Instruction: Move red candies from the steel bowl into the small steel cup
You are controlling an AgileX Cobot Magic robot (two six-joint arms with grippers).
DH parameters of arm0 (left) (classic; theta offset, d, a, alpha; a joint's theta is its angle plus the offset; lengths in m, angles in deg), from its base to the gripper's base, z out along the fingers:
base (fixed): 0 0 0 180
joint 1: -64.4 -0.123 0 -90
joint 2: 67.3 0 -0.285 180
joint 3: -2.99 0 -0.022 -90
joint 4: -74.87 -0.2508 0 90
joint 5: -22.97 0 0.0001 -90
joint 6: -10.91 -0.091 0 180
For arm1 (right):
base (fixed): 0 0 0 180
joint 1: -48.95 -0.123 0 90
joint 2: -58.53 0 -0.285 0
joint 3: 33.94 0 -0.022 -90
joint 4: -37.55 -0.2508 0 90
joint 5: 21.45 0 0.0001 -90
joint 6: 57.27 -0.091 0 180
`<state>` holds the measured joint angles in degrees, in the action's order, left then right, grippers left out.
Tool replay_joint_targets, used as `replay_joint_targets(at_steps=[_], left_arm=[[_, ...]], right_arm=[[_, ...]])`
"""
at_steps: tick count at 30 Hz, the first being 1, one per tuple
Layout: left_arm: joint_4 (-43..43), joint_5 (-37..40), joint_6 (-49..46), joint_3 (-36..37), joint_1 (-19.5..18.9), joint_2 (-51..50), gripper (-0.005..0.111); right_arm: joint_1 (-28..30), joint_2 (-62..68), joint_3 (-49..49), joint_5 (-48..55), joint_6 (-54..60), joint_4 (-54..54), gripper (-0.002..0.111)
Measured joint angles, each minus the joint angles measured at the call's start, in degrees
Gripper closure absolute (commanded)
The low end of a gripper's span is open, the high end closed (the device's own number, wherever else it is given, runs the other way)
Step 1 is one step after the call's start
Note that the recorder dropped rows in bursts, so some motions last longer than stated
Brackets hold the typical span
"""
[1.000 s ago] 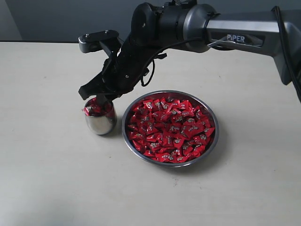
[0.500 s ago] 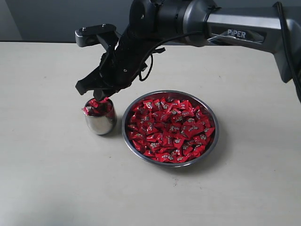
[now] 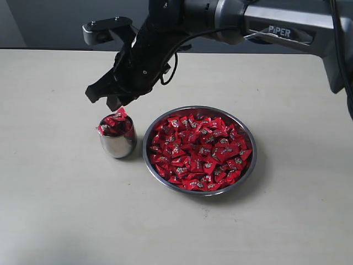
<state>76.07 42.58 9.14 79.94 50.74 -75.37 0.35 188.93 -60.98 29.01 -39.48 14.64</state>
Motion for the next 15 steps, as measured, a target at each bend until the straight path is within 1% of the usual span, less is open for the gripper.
replay_joint_targets(at_steps=[1, 2, 4, 10, 15], left_arm=[[0.0, 0.0, 0.0, 0.0, 0.0, 0.0, 0.106], [0.0, 0.0, 0.0, 0.0, 0.0, 0.0, 0.106], [0.0, 0.0, 0.0, 0.0, 0.0, 0.0, 0.106], [0.0, 0.0, 0.0, 0.0, 0.0, 0.0, 0.106], [0.0, 0.0, 0.0, 0.0, 0.0, 0.0, 0.106]], right_arm=[[0.0, 0.0, -0.4, 0.3, -0.3, 0.2, 0.087], [0.0, 0.0, -0.6, 0.5, -0.8, 0.5, 0.093], [0.0, 0.0, -0.9, -0.2, -1.8, 1.7, 0.109], [0.0, -1.7, -0.9, -5.4, -5.8, 7.7, 0.109], [2.4, -4.6, -0.9, -8.7, -7.0, 9.1, 0.109]])
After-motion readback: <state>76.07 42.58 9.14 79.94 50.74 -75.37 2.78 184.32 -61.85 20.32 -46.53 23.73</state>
